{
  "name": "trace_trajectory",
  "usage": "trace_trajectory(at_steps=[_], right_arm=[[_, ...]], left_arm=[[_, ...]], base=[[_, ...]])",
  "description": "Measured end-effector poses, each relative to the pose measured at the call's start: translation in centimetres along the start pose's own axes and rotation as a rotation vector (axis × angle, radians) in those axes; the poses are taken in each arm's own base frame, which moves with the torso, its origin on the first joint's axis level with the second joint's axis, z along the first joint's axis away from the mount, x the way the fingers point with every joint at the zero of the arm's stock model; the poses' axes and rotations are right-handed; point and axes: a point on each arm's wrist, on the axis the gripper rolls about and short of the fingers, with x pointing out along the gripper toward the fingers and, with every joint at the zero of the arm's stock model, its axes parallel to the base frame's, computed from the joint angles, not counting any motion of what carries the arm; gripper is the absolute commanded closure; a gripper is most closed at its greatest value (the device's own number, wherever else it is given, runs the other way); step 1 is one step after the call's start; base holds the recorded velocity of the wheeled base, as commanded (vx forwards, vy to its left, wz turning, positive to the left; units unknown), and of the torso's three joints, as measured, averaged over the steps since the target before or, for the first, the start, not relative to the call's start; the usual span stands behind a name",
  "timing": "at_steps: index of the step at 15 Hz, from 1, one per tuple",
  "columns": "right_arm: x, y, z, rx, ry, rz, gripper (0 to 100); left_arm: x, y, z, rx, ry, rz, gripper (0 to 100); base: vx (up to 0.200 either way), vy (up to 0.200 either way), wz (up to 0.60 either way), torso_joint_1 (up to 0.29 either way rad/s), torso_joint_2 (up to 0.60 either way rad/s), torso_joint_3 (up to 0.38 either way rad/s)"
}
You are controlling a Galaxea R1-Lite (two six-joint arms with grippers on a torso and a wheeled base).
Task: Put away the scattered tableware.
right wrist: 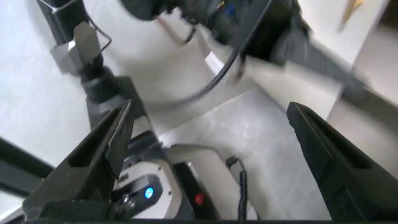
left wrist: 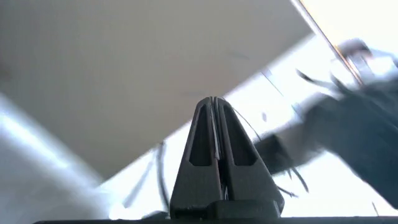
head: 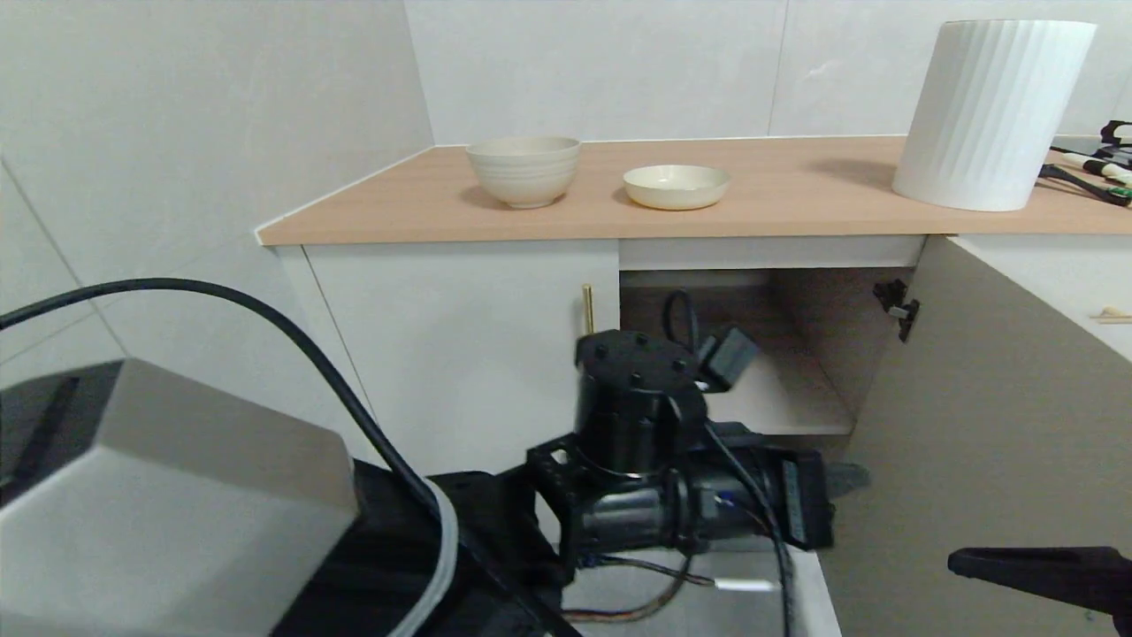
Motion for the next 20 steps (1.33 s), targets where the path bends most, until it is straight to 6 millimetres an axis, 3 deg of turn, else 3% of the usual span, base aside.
trace_trajectory(at_steps=[2,4,8,10,12,13,20], right_arm=[[1.1,-0.5,1.2,0.004,0.004,-0.08,0],[3.1,-1.5,3.8,0.009,-0.005,-0.179,0],[6.6,-3.3,8.4,0.091,0.029,-0.255,0],[7.6,-4.0,9.8,0.129,0.07,-0.271,0],[8.1,-4.4,10.1,0.167,0.079,-0.281,0],[8.2,-4.4,10.3,0.182,0.072,-0.284,0],[7.4,-4.5,11.3,0.187,0.089,-0.463,0]], left_arm=[[-4.2,2.8,2.6,-0.004,-0.08,0.109,100],[-9.8,4.5,4.9,0.066,-0.17,0.229,100],[-20.1,6.7,4.2,0.309,-0.181,0.523,100],[-22.7,6.3,4.3,0.355,-0.193,0.596,100],[-23.7,5.2,4.9,0.339,-0.182,0.621,100],[-24.0,4.7,4.9,0.329,-0.174,0.628,0],[-25.9,0.2,6.6,0.362,-0.268,0.694,0]], base=[[0.0,0.0,0.0,0.0,0.0,0.0],[0.0,0.0,0.0,0.0,0.0,0.0],[0.0,0.0,0.0,0.0,0.0,0.0],[0.0,0.0,0.0,0.0,0.0,0.0],[0.0,0.0,0.0,0.0,0.0,0.0],[0.0,0.0,0.0,0.0,0.0,0.0],[0.0,0.0,0.0,0.0,0.0,0.0]])
